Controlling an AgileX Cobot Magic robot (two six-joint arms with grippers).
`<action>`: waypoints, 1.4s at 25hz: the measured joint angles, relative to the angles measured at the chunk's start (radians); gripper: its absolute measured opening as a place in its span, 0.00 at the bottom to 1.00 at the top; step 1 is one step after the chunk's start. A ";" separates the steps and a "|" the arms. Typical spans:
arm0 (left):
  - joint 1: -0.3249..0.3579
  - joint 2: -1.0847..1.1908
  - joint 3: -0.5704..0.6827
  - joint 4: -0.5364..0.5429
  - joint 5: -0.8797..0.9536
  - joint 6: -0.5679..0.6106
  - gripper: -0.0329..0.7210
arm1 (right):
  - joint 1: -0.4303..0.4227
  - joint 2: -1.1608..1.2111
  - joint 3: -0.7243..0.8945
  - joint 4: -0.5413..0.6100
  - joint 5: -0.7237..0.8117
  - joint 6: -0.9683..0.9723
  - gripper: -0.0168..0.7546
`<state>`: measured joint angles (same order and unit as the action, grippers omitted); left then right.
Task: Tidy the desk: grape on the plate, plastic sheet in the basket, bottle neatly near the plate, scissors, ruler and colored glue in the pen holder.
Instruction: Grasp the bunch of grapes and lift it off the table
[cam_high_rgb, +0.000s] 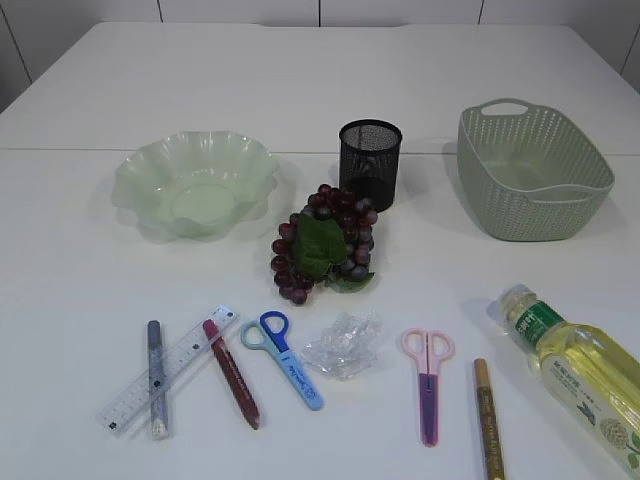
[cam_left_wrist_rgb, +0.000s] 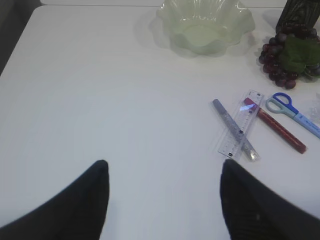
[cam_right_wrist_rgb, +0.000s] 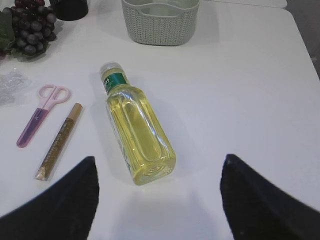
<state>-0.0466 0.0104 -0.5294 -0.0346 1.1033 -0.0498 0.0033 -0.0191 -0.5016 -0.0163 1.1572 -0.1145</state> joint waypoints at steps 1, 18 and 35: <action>0.000 0.000 0.000 0.000 0.000 0.000 0.71 | 0.000 0.000 0.000 0.000 0.000 0.000 0.78; 0.000 0.000 0.000 0.000 0.000 0.000 0.71 | 0.000 0.000 0.000 0.000 0.000 0.000 0.78; 0.000 0.000 0.000 0.000 0.000 0.000 0.68 | 0.000 0.000 0.000 -0.002 -0.002 0.000 0.78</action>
<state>-0.0466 0.0104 -0.5294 -0.0346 1.1033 -0.0498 0.0033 -0.0191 -0.5016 -0.0182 1.1557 -0.1145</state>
